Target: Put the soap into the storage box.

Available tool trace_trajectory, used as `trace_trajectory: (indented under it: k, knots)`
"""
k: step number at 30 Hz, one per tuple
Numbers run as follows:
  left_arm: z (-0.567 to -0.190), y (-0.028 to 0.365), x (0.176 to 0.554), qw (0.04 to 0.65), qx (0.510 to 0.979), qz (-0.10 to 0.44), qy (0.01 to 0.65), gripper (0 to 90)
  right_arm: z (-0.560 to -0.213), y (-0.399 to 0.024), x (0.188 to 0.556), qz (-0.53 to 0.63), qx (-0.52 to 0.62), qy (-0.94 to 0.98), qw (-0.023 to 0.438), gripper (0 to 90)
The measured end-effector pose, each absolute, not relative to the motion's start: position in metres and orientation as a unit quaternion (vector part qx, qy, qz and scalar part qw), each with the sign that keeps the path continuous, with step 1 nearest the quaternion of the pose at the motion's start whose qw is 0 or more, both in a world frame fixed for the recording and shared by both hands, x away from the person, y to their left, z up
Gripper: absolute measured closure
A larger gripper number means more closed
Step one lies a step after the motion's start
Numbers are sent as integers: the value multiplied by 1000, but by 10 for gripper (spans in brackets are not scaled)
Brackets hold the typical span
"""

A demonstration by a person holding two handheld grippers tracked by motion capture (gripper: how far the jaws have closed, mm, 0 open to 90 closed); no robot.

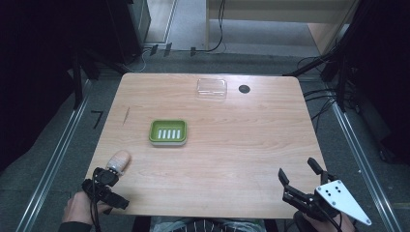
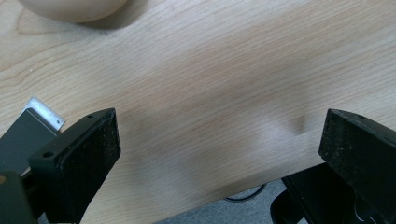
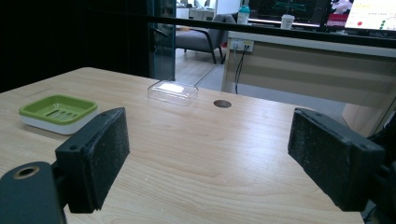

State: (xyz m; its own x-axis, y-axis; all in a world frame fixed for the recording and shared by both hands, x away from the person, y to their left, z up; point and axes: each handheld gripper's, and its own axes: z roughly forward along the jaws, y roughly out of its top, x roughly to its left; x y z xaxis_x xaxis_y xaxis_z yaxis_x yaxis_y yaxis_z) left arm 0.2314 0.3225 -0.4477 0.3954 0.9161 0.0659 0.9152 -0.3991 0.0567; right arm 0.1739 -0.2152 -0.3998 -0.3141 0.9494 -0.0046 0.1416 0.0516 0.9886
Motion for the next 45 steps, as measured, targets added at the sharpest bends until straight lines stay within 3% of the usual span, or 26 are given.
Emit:
trace_trajectory:
  k: [28, 45]
  knots:
    - [-441, 323, 238, 18, 842, 57, 536, 0, -399, -215, 172, 525, 443, 616, 386, 132]
    - [-429, 327, 261, 32, 842, 72, 533, 0, -399, -215, 172, 524, 444, 616, 386, 132]
